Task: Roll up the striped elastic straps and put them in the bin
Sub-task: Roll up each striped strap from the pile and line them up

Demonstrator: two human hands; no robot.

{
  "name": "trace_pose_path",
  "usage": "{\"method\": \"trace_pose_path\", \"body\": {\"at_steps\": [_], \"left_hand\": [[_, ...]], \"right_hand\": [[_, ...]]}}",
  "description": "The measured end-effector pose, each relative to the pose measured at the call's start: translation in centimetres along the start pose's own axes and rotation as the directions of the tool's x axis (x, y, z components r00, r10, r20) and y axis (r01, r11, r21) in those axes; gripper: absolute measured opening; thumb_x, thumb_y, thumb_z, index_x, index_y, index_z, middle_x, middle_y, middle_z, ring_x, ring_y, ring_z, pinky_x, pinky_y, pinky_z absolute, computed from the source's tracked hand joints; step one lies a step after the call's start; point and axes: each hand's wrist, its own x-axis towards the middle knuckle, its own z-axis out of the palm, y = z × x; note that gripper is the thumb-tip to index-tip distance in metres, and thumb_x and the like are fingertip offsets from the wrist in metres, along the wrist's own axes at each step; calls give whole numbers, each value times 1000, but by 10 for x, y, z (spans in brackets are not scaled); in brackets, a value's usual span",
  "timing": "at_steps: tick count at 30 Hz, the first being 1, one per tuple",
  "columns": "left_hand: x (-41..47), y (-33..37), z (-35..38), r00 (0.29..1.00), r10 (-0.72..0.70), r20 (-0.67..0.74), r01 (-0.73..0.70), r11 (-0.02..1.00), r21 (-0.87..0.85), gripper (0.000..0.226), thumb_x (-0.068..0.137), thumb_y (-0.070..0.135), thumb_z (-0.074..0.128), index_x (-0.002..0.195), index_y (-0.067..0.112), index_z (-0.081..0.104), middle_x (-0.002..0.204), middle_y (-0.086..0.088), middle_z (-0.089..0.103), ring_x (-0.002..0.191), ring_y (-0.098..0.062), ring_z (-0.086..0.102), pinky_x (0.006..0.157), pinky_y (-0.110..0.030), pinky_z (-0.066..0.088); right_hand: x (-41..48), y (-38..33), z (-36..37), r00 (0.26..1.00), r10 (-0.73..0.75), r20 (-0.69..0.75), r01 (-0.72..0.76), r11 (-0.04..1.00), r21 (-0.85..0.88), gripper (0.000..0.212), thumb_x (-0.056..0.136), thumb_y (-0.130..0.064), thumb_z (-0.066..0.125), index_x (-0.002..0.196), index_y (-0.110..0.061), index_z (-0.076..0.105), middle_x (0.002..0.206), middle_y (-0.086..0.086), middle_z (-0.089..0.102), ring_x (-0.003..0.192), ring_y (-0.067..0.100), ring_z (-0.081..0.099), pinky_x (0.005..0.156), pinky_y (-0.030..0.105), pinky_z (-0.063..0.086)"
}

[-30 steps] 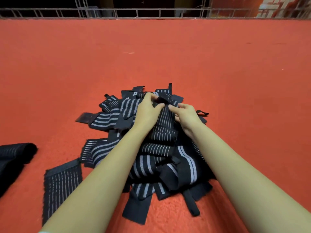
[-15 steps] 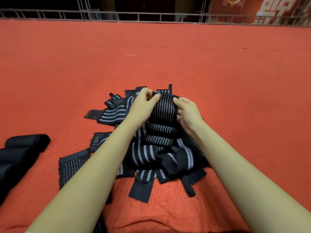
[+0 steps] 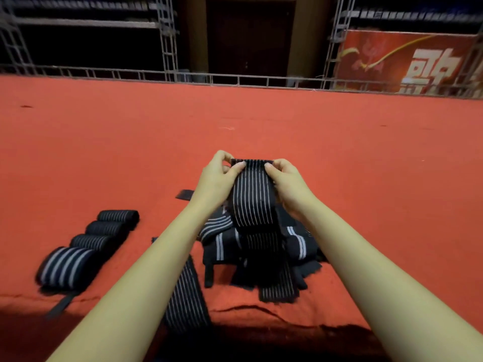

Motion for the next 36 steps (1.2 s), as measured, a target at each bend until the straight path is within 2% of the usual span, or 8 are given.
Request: {"method": "trace_pose_path", "body": {"at_steps": [7, 12, 15, 19, 24, 28, 33, 36], "left_hand": [[-51, 54, -62, 997, 18, -73, -16, 999, 29, 16, 93, 32, 61, 88, 22, 49, 67, 0, 55, 58, -20, 52, 51, -31, 39], [-91, 97, -111, 994, 60, -88, -62, 998, -17, 20, 93, 30, 62, 100, 14, 53, 82, -4, 65, 74, -20, 64, 67, -37, 51], [-105, 116, -133, 990, 72, -121, -82, 993, -82, 20, 92, 28, 64, 99, 13, 54, 80, -5, 64, 69, -18, 63, 60, -31, 50], [-120, 126, -149, 985, 93, -149, -108, 989, -99, 20, 93, 27, 63, 98, 11, 52, 81, -7, 64, 66, -18, 63, 54, -27, 49], [-132, 94, -148, 996, -2, -92, 0, 1000, -27, 22, 95, 27, 58, 105, 8, 51, 78, -1, 61, 58, -11, 61, 42, -23, 49], [-127, 33, -139, 992, -107, -65, 113, 990, 86, 20, 94, 27, 61, 97, 8, 56, 71, -2, 60, 58, -12, 59, 48, -29, 54], [-112, -61, -127, 956, -290, -45, 294, 940, 172, 28, 88, 34, 67, 87, 6, 63, 82, -9, 69, 83, -25, 69, 81, -45, 57], [-99, -107, -113, 925, -375, -58, 379, 899, 221, 24, 91, 33, 64, 85, 9, 63, 85, -4, 68, 87, -24, 65, 79, -33, 51]], "right_hand": [[-70, -59, 31, 993, -41, 112, 35, 998, 62, 13, 104, -22, 39, 111, -12, 43, 83, 4, 54, 62, 14, 54, 50, 28, 43], [-127, -106, 51, 972, -108, 209, 88, 991, 102, 14, 105, -17, 35, 94, -13, 42, 82, 5, 49, 51, 10, 54, 42, 25, 42], [-153, -136, 58, 955, -147, 258, 123, 986, 109, 23, 105, -14, 33, 83, -12, 42, 72, 4, 45, 36, 5, 50, 32, 17, 38], [-166, -152, 69, 950, -173, 261, 151, 983, 101, 26, 105, -14, 35, 79, -14, 42, 68, 3, 43, 34, 3, 47, 33, 15, 36], [-153, -110, 84, 967, -70, 244, 83, 996, -45, 20, 104, -19, 38, 87, -12, 46, 77, 3, 49, 57, 12, 52, 42, 22, 45], [-119, -52, 96, 981, -37, 190, 94, 949, -302, 13, 102, -24, 43, 102, -12, 47, 81, 3, 50, 63, 13, 48, 48, 25, 41], [-73, 29, 119, 975, 41, 216, 67, 881, -469, 33, 98, -20, 50, 68, -16, 38, 62, 0, 39, 58, 16, 43, 53, 26, 40], [-49, 69, 132, 980, 75, 187, 34, 852, -522, 41, 96, -16, 54, 60, -16, 35, 57, -2, 35, 55, 15, 38, 55, 29, 33]]}}
